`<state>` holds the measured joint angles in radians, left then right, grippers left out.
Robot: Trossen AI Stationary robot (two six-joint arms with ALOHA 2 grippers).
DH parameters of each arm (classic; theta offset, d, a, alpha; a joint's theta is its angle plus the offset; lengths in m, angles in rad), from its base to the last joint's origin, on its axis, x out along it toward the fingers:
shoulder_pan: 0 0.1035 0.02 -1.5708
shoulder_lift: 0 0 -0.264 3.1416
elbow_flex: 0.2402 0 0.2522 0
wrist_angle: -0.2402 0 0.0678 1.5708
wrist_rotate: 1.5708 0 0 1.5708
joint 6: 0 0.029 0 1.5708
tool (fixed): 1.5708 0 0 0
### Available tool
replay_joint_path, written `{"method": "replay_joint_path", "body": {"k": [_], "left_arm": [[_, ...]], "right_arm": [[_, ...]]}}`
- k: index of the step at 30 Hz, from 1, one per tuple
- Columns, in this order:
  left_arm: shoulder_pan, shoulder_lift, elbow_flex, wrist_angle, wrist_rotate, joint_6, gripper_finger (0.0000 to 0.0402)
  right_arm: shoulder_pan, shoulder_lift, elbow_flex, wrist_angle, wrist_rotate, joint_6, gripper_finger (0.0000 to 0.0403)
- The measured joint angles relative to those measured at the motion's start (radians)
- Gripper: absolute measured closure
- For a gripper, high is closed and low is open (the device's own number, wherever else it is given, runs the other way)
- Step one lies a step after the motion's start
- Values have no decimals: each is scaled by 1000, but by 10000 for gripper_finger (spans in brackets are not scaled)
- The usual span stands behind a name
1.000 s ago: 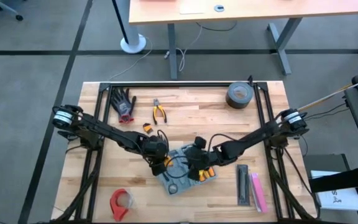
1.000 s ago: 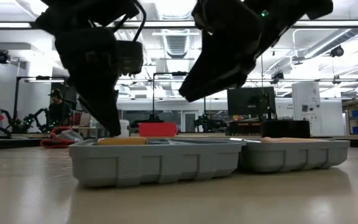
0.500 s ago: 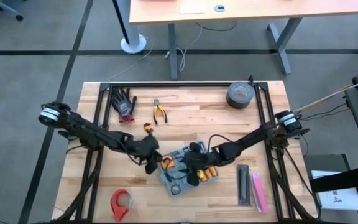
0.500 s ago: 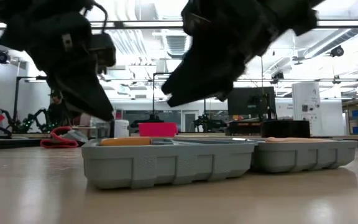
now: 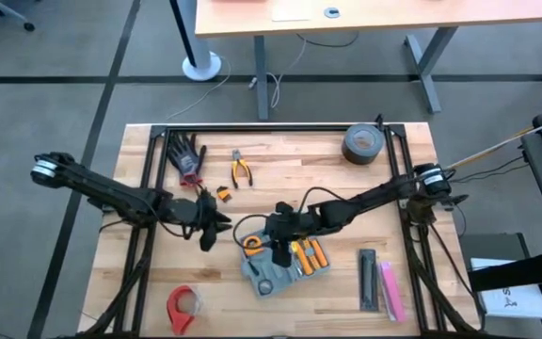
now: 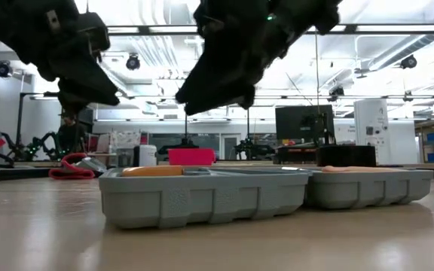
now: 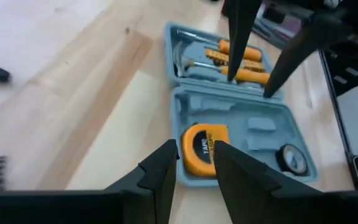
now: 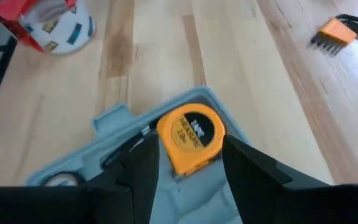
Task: Prefit tool cases
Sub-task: Put the tape measure into the gray tool box
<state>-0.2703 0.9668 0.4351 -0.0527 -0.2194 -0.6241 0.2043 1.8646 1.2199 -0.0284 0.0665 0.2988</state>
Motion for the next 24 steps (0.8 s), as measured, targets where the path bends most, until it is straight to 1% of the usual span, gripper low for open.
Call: {"method": "replay_joint_path", "body": {"k": [3, 5, 9, 13, 16, 18, 20, 22, 24], "left_arm": [[0, -44, 20, -56, -28, 29, 288], [0, -72, 29, -114, -36, 44, 288], [0, -105, 55, -167, -45, 65, 288], [0, -124, 89, -212, -46, 82, 288], [0, -132, 124, -251, -53, 93, 288], [1, -144, 139, -322, -60, 94, 288], [1, -142, 165, -344, -70, 94, 288], [2, -154, 185, -411, -86, 89, 288], [3, -152, 213, -421, -96, 84, 288]], "right_arm": [[-4, 32, 23, -3, -8, -26, 250], [-5, 63, 50, 3, -25, -38, 250], [-5, 138, 125, -32, -75, -79, 252], [-4, 191, 222, -154, -74, -140, 257], [-5, 199, 281, -243, -69, -179, 264], [-5, 200, 302, -246, -69, -197, 269], [-6, 192, 307, -273, -69, -203, 274], [-7, 187, 317, -278, -68, -206, 279], [-10, 181, 329, -307, -68, -208, 282]]}}
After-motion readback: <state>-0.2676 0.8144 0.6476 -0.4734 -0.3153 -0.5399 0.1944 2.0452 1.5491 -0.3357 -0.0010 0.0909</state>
